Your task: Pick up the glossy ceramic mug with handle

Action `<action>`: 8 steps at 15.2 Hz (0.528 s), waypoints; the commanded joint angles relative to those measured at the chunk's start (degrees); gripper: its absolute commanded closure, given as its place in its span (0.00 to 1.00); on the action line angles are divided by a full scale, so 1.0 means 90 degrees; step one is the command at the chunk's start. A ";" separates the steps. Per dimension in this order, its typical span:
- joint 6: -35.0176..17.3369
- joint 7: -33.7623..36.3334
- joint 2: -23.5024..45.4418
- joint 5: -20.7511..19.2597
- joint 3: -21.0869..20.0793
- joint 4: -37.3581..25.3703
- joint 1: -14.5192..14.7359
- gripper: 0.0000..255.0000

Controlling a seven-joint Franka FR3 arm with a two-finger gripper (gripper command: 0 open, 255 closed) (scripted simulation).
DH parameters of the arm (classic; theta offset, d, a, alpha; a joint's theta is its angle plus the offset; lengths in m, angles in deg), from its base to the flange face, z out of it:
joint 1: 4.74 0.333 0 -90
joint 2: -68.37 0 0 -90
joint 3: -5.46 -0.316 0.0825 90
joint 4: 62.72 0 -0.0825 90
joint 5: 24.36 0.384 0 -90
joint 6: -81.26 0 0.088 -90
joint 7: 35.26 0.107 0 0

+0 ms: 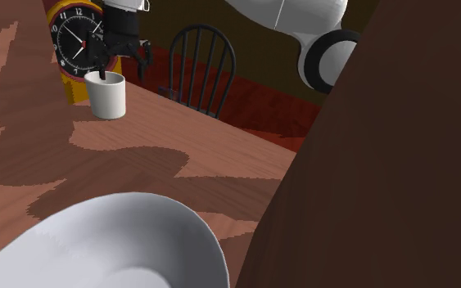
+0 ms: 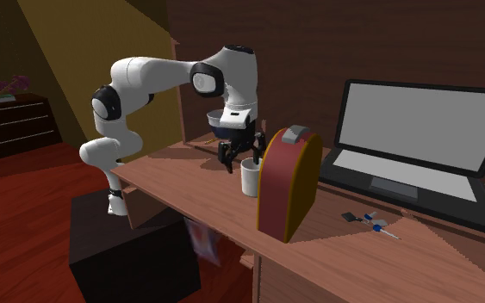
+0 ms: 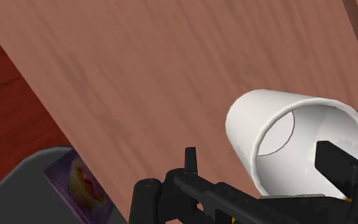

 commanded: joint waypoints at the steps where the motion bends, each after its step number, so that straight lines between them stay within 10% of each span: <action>1: -0.0215 -0.0011 -0.0045 0.0015 0.0001 0.0258 -0.0031 0.00; 5: -0.0476 -0.0027 -0.0115 0.0038 0.0002 0.0590 -0.0073 0.00; 6: -0.0471 -0.0025 -0.0099 0.0032 0.0003 0.0568 -0.0068 1.00; 8: -0.0466 -0.0031 -0.0100 0.0033 0.0005 0.0565 -0.0073 1.00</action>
